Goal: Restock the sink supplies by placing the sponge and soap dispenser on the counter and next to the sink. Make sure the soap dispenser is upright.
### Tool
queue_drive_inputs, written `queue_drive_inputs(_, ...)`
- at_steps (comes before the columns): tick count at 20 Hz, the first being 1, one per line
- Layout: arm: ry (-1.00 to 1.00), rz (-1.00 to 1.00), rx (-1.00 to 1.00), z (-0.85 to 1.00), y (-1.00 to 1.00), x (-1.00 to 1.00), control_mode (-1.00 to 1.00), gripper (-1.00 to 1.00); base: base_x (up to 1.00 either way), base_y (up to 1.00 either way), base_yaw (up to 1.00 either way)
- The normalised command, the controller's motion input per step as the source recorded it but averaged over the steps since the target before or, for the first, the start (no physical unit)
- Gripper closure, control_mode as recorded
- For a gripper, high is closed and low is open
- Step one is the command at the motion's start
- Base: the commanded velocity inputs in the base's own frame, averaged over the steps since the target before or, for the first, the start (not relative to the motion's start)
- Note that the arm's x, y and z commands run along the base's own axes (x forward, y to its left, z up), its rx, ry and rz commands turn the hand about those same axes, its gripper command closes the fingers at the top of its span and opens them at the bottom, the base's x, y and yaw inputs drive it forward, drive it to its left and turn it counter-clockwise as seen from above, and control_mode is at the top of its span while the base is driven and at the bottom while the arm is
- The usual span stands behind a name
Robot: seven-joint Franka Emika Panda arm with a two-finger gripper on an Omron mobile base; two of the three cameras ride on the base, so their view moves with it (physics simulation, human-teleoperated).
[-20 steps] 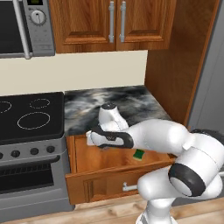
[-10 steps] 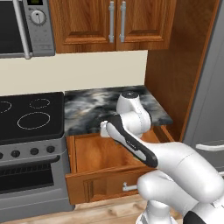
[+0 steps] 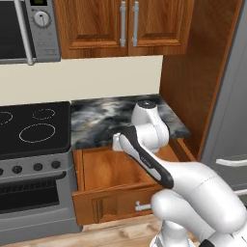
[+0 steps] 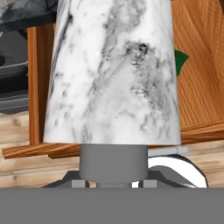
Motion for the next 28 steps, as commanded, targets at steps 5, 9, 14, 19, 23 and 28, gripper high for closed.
queue_drive_inputs(5, 0.0, 0.0, 0.0, 0.0, 0.0, 0.0, 1.0, 1.0, -0.66, 0.34, 0.15)
queue_drive_inputs(9, 0.0, 0.0, 0.0, 0.0, 0.0, 0.0, 1.0, 1.0, -0.6, 0.73, 0.55)
queue_drive_inputs(14, 0.0, 0.0, 0.0, 0.0, 0.0, 0.0, 1.0, 1.0, -0.22, 0.69, 0.76)
queue_drive_inputs(19, 0.0, 0.0, 0.0, 0.0, 0.0, 0.0, 1.0, 1.0, -0.09, 0.52, 0.82)
queue_drive_inputs(23, 0.0, 0.0, 0.0, 0.0, 0.0, 0.0, 1.0, 1.0, 0.0, 0.37, 0.84)
queue_drive_inputs(28, 0.0, 0.0, 0.0, 0.0, 0.0, 0.0, 1.0, 1.0, 0.0, 0.09, 0.9)
